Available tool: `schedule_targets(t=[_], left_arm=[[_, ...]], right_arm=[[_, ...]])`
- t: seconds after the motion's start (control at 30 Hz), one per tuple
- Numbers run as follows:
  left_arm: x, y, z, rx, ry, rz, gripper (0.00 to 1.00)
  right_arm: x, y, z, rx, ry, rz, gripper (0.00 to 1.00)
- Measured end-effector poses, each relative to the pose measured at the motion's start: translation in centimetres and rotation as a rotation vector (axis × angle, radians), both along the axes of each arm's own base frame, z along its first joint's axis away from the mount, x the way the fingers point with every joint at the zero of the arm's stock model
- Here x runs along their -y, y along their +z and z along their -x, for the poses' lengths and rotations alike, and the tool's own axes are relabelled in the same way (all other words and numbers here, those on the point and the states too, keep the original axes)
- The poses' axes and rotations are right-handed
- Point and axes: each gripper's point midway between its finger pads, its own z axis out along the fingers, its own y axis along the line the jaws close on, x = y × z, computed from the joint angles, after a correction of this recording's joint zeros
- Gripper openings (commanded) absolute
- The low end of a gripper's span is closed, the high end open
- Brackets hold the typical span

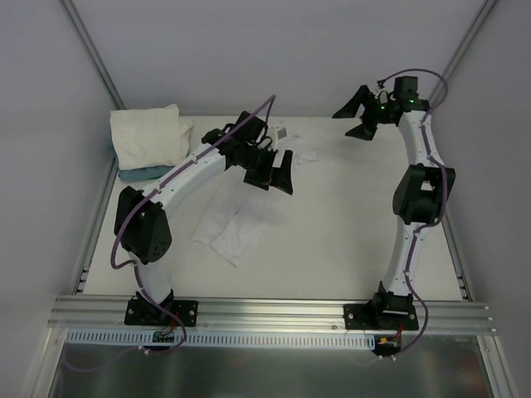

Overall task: Fold and stack the t-shirts
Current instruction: Rotate the tshirt 90 degrees

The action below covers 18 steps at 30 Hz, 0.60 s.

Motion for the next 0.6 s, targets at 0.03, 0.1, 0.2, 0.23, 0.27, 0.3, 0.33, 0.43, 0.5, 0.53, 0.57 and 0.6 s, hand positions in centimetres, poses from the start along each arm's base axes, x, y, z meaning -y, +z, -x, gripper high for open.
schedule_targets(t=[0.03,0.1,0.2,0.23,0.27,0.3,0.33,0.43,0.5,0.53,0.57,0.6], left_arm=[[-0.9,0.6,-1.0,0.036,0.025,-0.005,0.99],[-3.5,1.4,-3.2,0.099,0.094,-0.036,0.99],[-8.0,0.9,-5.9,0.154,0.191,-0.139,0.99],[-10.0,0.5,-7.0,0.168,0.223,-0.181,0.99],[-11.6,-0.1,-7.6,0.171,0.241,-0.218,0.99],[-13.0,-0.5,-8.1,0.172,0.252,-0.248,0.99],[-14.3,-1.1,-8.4,0.166,0.256,-0.273,0.99],[-16.8,-3.5,-9.0,0.113,0.230,-0.329,0.99],[-17.3,-5.5,-8.5,0.052,0.203,-0.343,0.99],[-17.3,-6.5,-8.2,0.025,0.193,-0.345,0.99],[-17.3,-7.5,-7.3,-0.013,0.181,-0.344,0.99],[-17.4,-8.5,-6.3,-0.050,0.170,-0.347,0.99]], right_arm=[[1.3,1.8,0.2,0.034,-0.023,0.009,0.99],[3.4,5.1,0.9,0.101,-0.065,0.024,0.99],[3.5,7.2,3.1,0.123,-0.073,0.026,0.99],[2.6,7.1,4.0,0.120,-0.057,0.019,1.00],[1.3,6.4,5.1,0.090,-0.032,0.011,0.99],[0.0,5.5,5.9,0.062,-0.004,0.006,0.99],[-1.7,4.2,6.9,0.025,0.032,0.002,0.99],[-8.3,-0.4,11.1,-0.118,0.180,0.001,0.99],[-11.9,-2.6,13.7,-0.182,0.269,0.011,1.00],[-13.6,-3.4,14.9,-0.210,0.312,0.013,0.99],[-14.9,-3.9,15.6,-0.224,0.347,0.012,0.99],[-15.8,-4.5,16.0,-0.238,0.370,0.012,1.00]])
